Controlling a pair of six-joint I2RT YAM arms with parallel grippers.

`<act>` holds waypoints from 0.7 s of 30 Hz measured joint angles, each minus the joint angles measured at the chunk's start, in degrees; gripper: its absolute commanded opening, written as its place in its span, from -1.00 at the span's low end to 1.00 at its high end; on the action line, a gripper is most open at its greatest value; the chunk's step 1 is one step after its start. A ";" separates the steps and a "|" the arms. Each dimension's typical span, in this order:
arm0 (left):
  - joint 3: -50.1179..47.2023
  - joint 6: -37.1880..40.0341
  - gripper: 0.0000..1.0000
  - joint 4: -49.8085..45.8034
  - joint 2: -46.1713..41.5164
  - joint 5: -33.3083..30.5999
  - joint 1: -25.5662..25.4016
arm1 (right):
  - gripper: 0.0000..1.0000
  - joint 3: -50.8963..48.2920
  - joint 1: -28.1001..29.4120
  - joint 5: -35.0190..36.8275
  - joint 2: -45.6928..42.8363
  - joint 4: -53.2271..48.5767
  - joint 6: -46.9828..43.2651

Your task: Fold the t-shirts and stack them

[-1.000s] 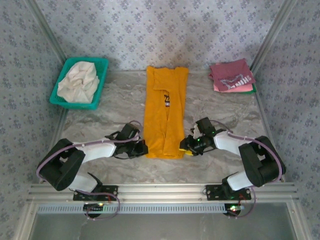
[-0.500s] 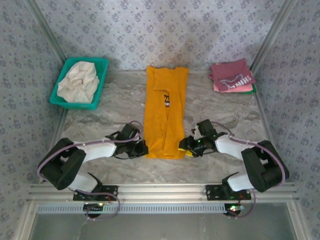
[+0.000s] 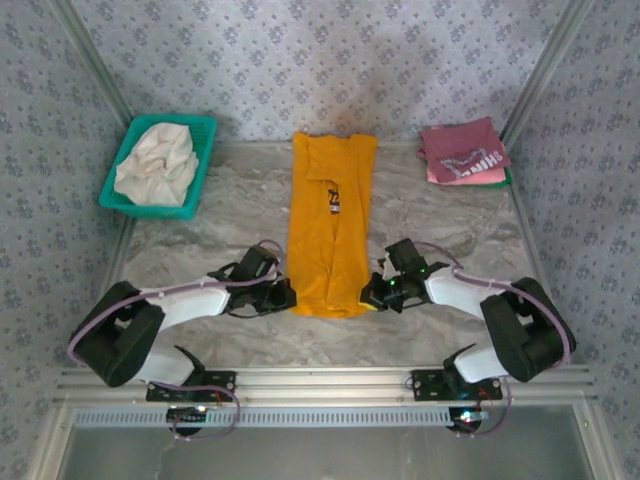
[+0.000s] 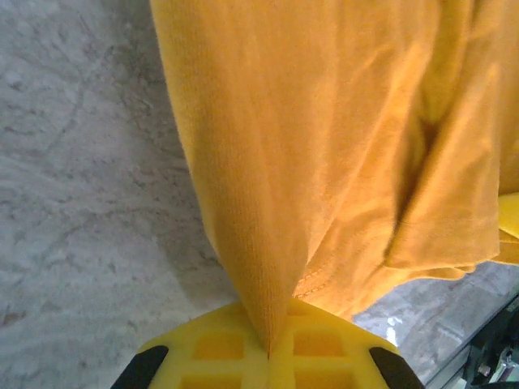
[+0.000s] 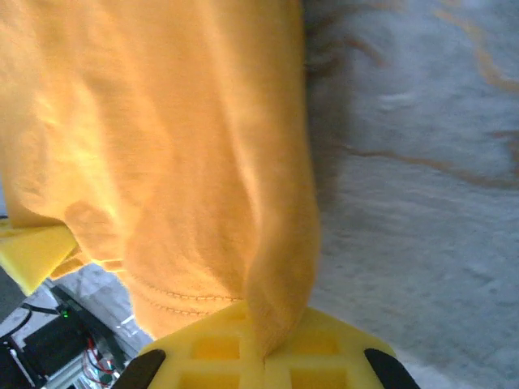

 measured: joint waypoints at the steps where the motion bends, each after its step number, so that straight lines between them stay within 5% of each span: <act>1: 0.00 0.20 -1.00 -0.48 -1.86 -0.59 -0.26 | -1.00 0.37 0.00 -0.04 -1.36 -0.24 -0.07; 6: -0.31 0.76 -1.00 -1.36 -7.39 -2.67 -1.73 | -1.00 -0.26 0.72 -0.20 -3.67 0.48 -0.11; 15: -2.54 -1.18 -1.00 -5.38 -7.80 -5.38 -12.15 | -1.00 -6.43 5.95 0.42 -12.17 -2.78 2.75; 18: -2.36 -1.14 -1.00 -8.39 -13.73 -6.88 -10.25 | -1.00 -5.03 3.34 -0.13 -15.13 -4.39 3.28; 21: -1.31 -0.85 -1.00 -8.50 -16.74 -5.75 -3.23 | -1.00 -1.05 -0.15 -1.11 -12.74 -5.49 2.71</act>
